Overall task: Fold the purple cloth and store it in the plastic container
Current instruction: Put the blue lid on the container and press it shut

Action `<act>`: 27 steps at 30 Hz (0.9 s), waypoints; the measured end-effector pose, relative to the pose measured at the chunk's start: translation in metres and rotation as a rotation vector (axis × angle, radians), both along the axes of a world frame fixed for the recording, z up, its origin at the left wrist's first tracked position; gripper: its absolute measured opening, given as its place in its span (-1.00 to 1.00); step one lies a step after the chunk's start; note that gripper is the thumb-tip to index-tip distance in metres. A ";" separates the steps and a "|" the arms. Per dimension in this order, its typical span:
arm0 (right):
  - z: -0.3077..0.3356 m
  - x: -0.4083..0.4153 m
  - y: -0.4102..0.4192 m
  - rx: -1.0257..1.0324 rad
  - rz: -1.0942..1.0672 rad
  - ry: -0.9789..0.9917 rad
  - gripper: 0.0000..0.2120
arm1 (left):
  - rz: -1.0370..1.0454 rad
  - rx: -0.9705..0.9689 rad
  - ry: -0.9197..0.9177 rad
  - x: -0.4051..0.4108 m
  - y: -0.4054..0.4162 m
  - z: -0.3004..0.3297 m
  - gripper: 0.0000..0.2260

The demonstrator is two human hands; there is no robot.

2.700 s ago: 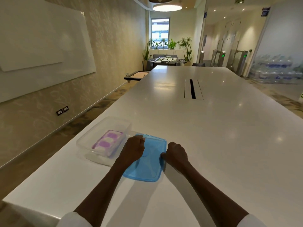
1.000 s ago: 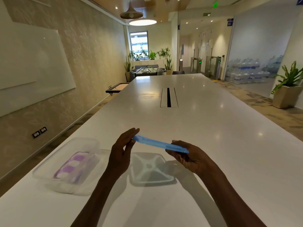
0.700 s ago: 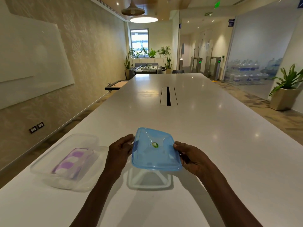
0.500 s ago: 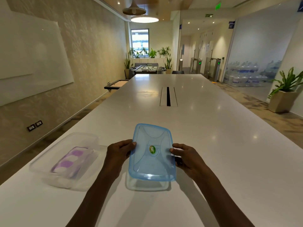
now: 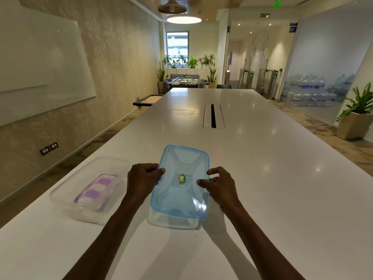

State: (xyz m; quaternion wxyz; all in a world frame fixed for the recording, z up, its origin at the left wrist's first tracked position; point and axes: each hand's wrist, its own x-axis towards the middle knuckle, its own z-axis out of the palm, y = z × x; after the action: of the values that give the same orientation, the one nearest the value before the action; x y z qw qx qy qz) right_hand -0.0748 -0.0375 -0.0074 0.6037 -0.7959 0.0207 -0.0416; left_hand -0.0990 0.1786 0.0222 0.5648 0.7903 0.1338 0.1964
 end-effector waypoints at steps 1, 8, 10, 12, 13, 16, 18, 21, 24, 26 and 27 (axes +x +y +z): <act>0.002 0.000 0.006 -0.012 0.000 -0.011 -0.58 | 0.019 0.043 -0.006 0.001 0.005 0.003 -0.94; 0.019 0.004 0.069 0.054 0.107 0.026 -0.30 | 0.129 0.183 -0.078 -0.001 0.061 0.032 -0.82; 0.023 0.005 0.091 0.041 0.145 0.022 -0.46 | 0.145 0.181 -0.092 -0.003 0.082 0.037 -0.84; 0.028 0.006 0.111 0.032 0.172 0.025 -0.57 | 0.160 0.194 -0.092 -0.007 0.102 0.039 -0.85; 0.029 0.006 0.121 0.035 0.181 0.037 -0.58 | 0.167 0.196 -0.093 -0.010 0.111 0.040 -0.86; 0.036 0.007 0.150 0.054 0.213 0.063 -0.56 | 0.159 0.128 -0.067 -0.016 0.136 0.045 -0.96; 0.039 0.008 0.169 0.065 0.238 0.075 -0.58 | 0.132 0.084 -0.043 -0.018 0.153 0.045 -0.91; 0.044 0.008 0.193 0.060 0.268 0.074 -0.64 | 0.123 0.047 -0.005 -0.021 0.174 0.044 -0.90; 0.047 0.004 0.213 0.063 0.311 0.077 -0.67 | 0.148 0.042 0.011 -0.023 0.192 0.039 -0.90; 0.048 0.000 0.223 0.076 0.340 0.075 -0.66 | 0.166 0.038 0.036 -0.022 0.204 0.033 -0.80; 0.048 -0.001 0.227 0.084 0.350 0.075 -0.65 | 0.187 0.034 0.041 -0.022 0.208 0.030 -0.75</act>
State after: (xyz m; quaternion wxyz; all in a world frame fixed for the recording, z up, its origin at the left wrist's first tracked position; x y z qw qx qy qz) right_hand -0.0762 0.1895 0.0405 0.6330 -0.7625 -0.0940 0.0947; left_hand -0.1211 0.3870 0.0520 0.5275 0.7878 0.2152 0.2341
